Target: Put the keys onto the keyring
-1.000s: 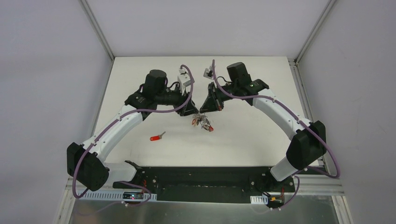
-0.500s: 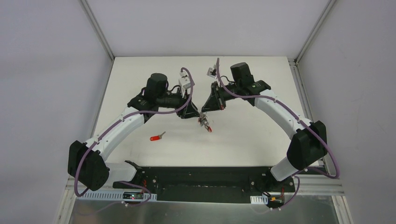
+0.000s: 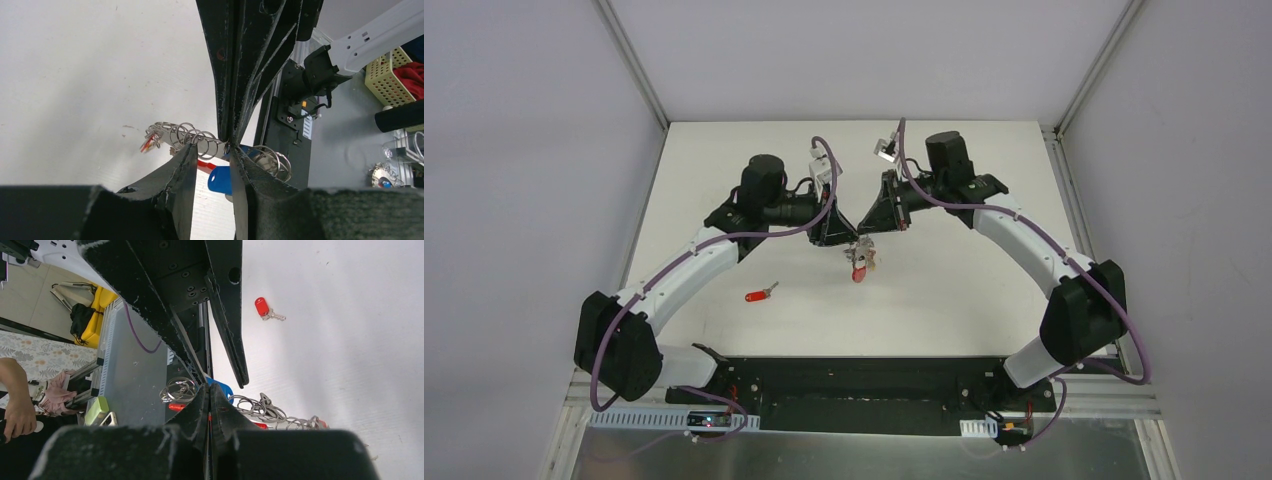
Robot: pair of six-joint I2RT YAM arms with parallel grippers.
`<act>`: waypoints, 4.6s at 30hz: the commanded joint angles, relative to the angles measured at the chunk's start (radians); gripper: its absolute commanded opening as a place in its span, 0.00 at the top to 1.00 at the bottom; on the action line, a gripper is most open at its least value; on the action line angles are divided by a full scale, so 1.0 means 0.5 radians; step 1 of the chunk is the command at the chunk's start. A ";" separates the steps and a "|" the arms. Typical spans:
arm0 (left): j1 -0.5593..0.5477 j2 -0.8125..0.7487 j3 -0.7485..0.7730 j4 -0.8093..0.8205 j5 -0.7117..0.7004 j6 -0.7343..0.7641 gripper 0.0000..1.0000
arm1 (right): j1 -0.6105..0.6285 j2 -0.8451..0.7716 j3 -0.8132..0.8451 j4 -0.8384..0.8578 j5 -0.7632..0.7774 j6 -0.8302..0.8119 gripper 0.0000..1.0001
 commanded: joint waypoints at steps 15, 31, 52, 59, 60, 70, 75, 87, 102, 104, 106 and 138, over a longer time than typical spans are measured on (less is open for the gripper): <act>-0.026 0.067 -0.069 0.534 0.213 -0.404 0.84 | -0.038 -0.115 -0.083 0.314 -0.147 0.200 1.00; -0.026 0.057 -0.085 0.672 0.215 -0.540 1.00 | -0.043 -0.111 -0.133 0.401 -0.163 0.258 1.00; -0.017 -0.025 -0.165 0.800 0.240 -0.646 1.00 | -0.111 -0.217 -0.231 0.287 -0.093 0.086 0.61; 0.017 -0.028 -0.211 0.955 0.203 -0.783 1.00 | -0.145 -0.231 -0.267 0.319 -0.122 0.098 0.65; 0.024 -0.031 -0.220 0.974 0.198 -0.797 1.00 | -0.149 -0.234 -0.271 0.324 -0.127 0.100 0.66; 0.032 -0.035 -0.247 0.999 0.192 -0.813 1.00 | -0.157 -0.220 -0.274 0.430 -0.148 0.201 0.81; 0.032 -0.030 -0.247 0.981 0.184 -0.798 1.00 | -0.157 -0.205 -0.282 0.526 -0.185 0.299 0.89; 0.035 -0.087 -0.192 0.650 0.186 -0.420 0.98 | -0.147 -0.209 -0.137 0.085 -0.053 -0.035 1.00; 0.017 -0.011 0.200 -0.251 0.243 0.244 0.58 | 0.179 -0.075 0.204 -0.883 0.325 -0.830 1.00; 0.011 0.004 0.191 -0.244 0.273 0.248 0.60 | 0.189 -0.075 0.201 -0.882 0.321 -0.832 1.00; 0.007 0.002 0.161 -0.224 0.305 0.253 0.63 | 0.191 -0.074 0.194 -0.873 0.313 -0.829 1.00; -0.100 0.069 0.049 -0.178 0.390 0.360 0.92 | 0.189 -0.046 0.180 -0.834 0.217 -0.813 1.00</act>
